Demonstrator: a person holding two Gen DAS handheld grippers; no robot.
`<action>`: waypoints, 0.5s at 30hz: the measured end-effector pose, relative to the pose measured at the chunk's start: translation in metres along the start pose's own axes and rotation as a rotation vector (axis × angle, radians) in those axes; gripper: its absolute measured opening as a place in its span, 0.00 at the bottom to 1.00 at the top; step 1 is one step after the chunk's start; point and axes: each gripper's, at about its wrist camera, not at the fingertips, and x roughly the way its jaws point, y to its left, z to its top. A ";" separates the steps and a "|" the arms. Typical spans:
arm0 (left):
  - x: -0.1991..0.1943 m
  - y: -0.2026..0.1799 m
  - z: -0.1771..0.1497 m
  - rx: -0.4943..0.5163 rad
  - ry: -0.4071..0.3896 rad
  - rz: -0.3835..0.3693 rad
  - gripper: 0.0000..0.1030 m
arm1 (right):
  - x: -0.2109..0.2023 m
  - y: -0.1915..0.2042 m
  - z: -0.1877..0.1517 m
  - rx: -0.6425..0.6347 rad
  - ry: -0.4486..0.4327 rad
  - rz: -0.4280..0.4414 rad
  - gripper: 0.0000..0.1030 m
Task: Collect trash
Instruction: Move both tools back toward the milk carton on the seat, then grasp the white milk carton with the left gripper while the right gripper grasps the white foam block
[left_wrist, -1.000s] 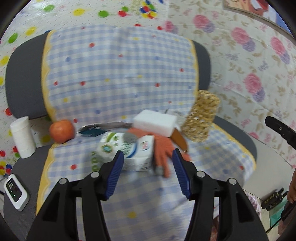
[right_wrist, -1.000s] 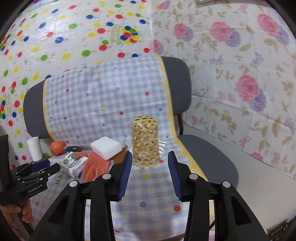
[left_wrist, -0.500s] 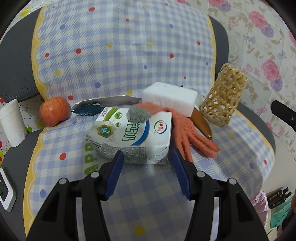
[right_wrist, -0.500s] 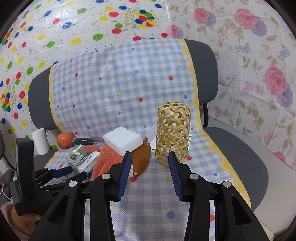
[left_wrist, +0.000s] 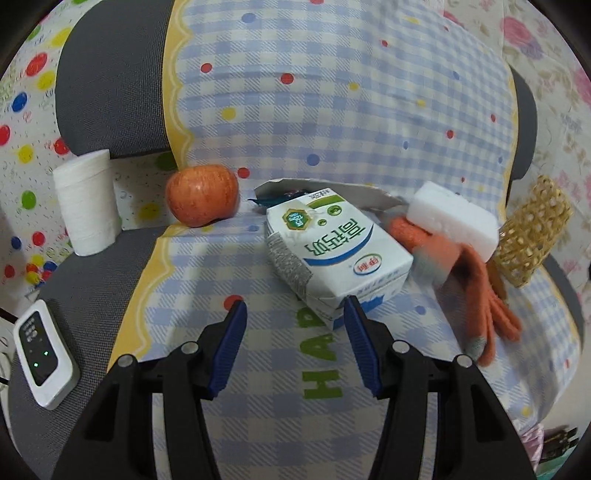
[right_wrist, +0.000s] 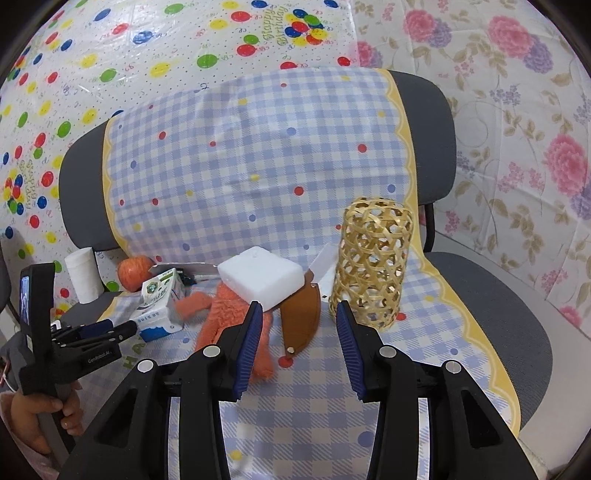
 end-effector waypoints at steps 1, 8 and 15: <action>-0.002 -0.001 0.000 0.007 -0.006 -0.012 0.58 | 0.001 0.001 0.001 -0.001 0.001 0.001 0.42; 0.000 -0.038 0.010 0.082 -0.053 -0.044 0.79 | 0.013 0.010 0.009 -0.005 0.001 0.011 0.47; 0.025 -0.048 0.033 -0.004 -0.020 0.032 0.93 | 0.023 0.011 0.008 -0.005 0.018 0.010 0.51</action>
